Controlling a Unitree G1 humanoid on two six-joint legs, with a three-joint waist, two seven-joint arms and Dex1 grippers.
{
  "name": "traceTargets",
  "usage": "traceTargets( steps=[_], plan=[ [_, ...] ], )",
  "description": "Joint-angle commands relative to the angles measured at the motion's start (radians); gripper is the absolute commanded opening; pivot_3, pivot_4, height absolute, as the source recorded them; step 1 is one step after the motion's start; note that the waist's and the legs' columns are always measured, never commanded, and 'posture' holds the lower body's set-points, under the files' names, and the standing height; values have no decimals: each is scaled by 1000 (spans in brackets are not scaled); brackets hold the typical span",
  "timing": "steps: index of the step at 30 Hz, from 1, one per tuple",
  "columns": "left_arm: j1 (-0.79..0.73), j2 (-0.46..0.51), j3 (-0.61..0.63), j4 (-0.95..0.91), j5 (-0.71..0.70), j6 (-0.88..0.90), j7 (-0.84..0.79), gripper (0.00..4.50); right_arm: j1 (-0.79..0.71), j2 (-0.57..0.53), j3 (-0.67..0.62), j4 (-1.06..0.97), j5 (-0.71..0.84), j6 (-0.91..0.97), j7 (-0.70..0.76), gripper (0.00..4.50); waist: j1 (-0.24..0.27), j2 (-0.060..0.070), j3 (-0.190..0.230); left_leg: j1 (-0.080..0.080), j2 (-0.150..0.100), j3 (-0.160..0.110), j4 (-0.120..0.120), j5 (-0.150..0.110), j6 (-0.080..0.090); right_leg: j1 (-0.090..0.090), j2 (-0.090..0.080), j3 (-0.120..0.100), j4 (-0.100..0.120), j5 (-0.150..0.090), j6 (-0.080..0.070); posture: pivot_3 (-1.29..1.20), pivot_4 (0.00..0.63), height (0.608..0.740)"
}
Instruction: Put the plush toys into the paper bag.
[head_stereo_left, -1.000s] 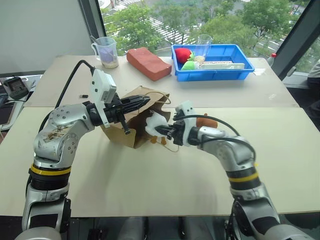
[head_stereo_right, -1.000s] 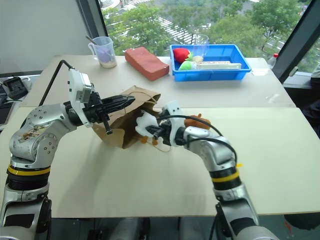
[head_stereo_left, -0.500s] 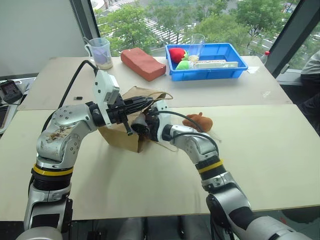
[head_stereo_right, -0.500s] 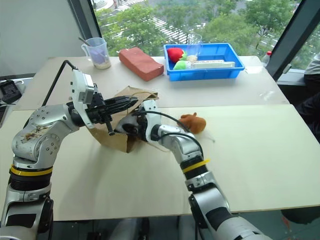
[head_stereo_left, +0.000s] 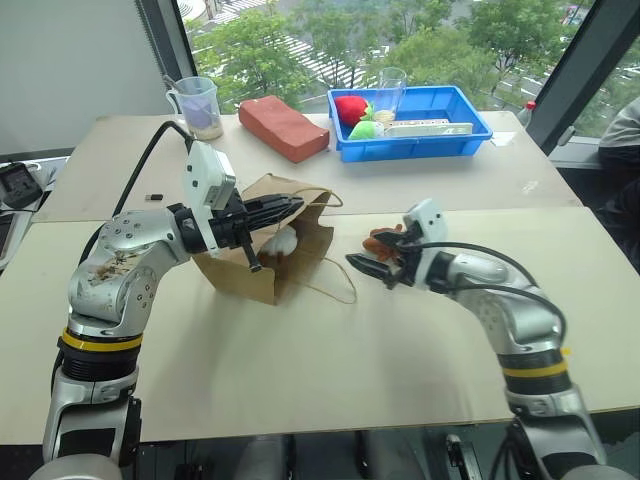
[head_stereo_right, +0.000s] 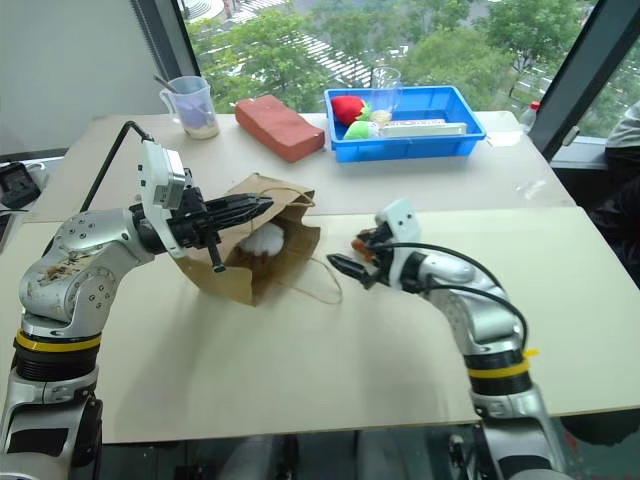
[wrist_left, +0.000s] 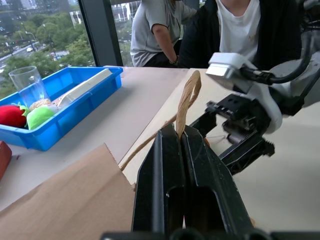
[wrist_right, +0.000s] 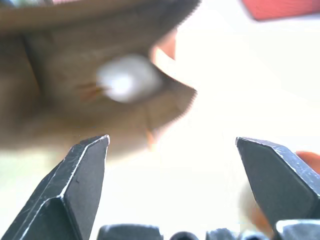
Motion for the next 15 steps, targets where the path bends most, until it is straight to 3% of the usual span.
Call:
traceTargets(
  steps=[1,11,15],
  plan=[
    [-10,14,24,-18,-6,-28,-10,0,-11,-71,-32,64,-78,-92,-9,4490,1,0,0,0,0,0,0,0,0,0,0,0,0,0,0,0,150,740],
    [-31,16,10,-6,-2,-35,-21,0,-105,-43,16,402,-195,-242,-9,4490,1,0,0,0,1,1,0,0,0,0,0,1,0,0,0,0,150,740],
    [-29,23,18,-9,-1,-32,-18,0,-106,-25,-9,402,-170,-249,23,3421,2,0,0,0,1,0,0,0,1,0,-1,1,-1,0,0,0,150,740]
  ],
)
